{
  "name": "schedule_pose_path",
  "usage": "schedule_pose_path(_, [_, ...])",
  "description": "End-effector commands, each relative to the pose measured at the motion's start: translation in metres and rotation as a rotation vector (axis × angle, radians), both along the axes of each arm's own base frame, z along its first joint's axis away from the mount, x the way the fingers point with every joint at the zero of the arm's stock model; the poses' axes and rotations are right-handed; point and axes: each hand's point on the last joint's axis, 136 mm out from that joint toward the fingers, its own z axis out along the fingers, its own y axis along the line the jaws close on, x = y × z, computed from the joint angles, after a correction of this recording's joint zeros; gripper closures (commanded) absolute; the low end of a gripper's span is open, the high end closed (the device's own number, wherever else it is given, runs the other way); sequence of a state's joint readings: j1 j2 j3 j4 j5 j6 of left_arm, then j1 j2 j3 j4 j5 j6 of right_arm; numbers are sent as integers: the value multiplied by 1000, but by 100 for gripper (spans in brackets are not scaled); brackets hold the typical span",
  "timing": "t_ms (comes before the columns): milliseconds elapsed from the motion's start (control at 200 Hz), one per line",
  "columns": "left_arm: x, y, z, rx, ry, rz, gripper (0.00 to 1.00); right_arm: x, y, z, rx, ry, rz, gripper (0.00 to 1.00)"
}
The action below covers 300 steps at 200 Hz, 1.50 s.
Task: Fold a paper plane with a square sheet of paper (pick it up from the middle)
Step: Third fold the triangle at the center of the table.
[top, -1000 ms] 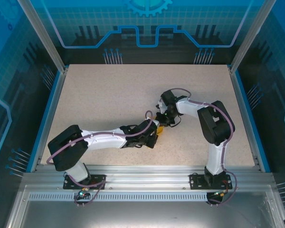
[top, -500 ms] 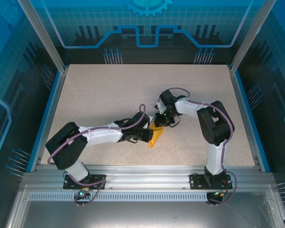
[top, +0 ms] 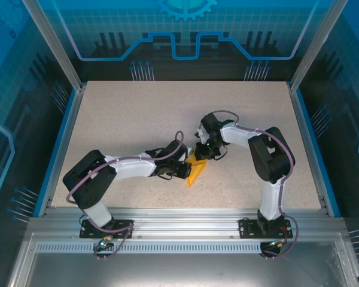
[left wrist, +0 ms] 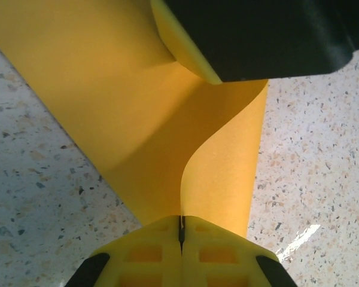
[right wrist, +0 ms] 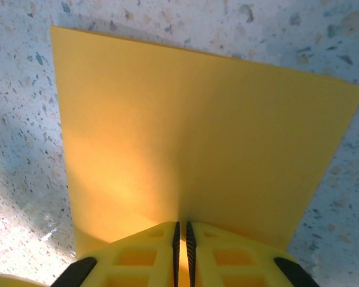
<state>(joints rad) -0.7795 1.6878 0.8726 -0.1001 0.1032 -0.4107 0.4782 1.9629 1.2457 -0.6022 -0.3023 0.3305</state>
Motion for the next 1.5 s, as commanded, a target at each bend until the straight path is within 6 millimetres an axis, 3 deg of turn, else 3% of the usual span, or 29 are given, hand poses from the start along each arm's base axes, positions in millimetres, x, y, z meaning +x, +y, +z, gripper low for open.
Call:
schedule_pose_path(0, [5, 0, 2, -3, 1, -19, 100, -11, 2, -7, -23, 43, 34, 85])
schedule_pose_path(1145, [13, 1, -19, 28, 13, -42, 99, -9, 9, 0, 14, 53, 22, 84])
schedule_pose_path(1495, [17, 2, 7, 1, -46, -41, 97, -11, 3, -8, -20, 64, 11, 84])
